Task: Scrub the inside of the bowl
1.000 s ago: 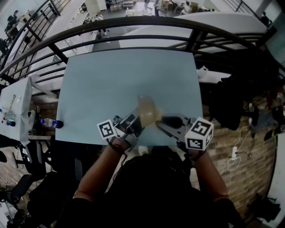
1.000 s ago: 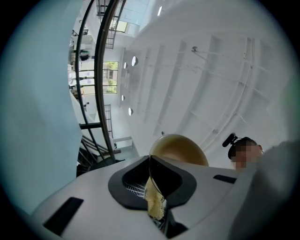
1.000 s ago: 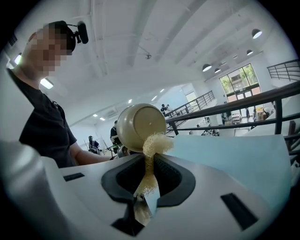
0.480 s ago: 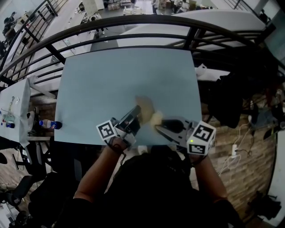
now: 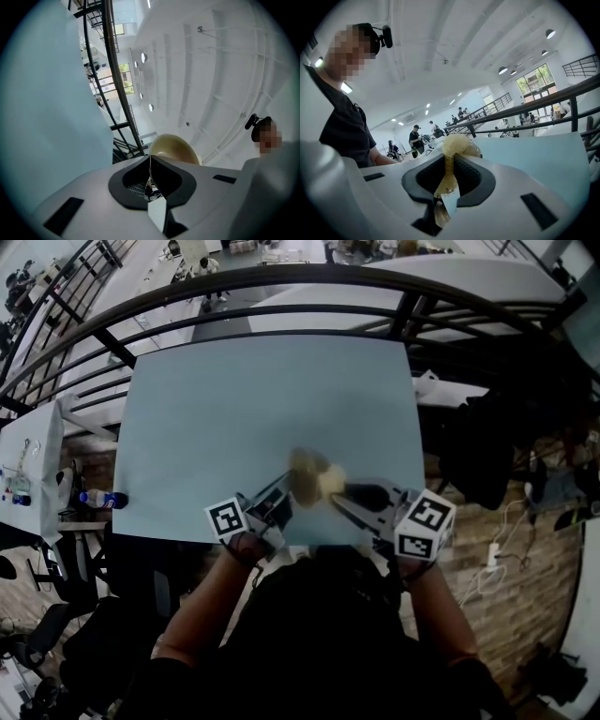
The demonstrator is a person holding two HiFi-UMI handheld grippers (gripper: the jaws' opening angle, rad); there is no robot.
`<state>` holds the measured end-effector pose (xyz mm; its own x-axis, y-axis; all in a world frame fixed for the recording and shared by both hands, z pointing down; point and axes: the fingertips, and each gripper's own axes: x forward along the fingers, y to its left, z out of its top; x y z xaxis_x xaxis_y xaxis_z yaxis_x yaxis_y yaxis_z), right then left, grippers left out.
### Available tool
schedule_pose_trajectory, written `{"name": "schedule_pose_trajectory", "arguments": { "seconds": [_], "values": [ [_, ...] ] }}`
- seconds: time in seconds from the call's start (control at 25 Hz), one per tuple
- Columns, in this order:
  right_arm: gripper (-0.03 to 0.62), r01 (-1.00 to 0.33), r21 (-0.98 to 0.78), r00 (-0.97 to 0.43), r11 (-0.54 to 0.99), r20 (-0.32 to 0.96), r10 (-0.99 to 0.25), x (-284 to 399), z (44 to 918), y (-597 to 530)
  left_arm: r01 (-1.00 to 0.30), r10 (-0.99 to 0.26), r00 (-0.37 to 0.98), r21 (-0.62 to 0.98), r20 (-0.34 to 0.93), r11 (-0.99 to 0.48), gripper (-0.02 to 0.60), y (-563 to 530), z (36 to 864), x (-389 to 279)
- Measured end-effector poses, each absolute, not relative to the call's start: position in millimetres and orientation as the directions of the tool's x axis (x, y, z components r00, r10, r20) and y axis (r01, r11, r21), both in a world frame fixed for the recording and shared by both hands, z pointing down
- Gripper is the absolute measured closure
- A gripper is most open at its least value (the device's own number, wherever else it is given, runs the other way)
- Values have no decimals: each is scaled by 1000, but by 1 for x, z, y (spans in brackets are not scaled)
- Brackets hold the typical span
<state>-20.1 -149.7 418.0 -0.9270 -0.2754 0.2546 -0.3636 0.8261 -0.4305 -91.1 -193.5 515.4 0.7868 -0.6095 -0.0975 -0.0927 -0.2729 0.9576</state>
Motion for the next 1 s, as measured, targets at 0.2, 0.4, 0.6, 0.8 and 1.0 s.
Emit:
{"name": "schedule_pose_trajectory", "arguments": {
  "seconds": [0.2, 0.4, 0.6, 0.8, 1.0],
  "values": [
    [530, -389, -462, -918, 797, 270, -292, -7, 434, -176, -133, -617, 786, 962, -44, -238, 574, -204, 530, -86],
    [530, -462, -490, -885, 739, 310, -347, 17, 462, -211, -217, -590, 806, 950, 45, -224, 574, -212, 551, -74],
    [530, -531, -464, -842, 709, 385, -379, 45, 494, -237, -363, -546, 816, 902, 186, -235, 574, -220, 579, -58],
    [530, -567, -483, -815, 667, 444, -372, 59, 533, -245, -476, -531, 781, 864, 330, -164, 574, -231, 620, -56],
    [530, -591, -469, -789, 656, 507, -348, 62, 572, -245, -587, -511, 728, 801, 458, -118, 574, -243, 654, -50]
  ]
}}
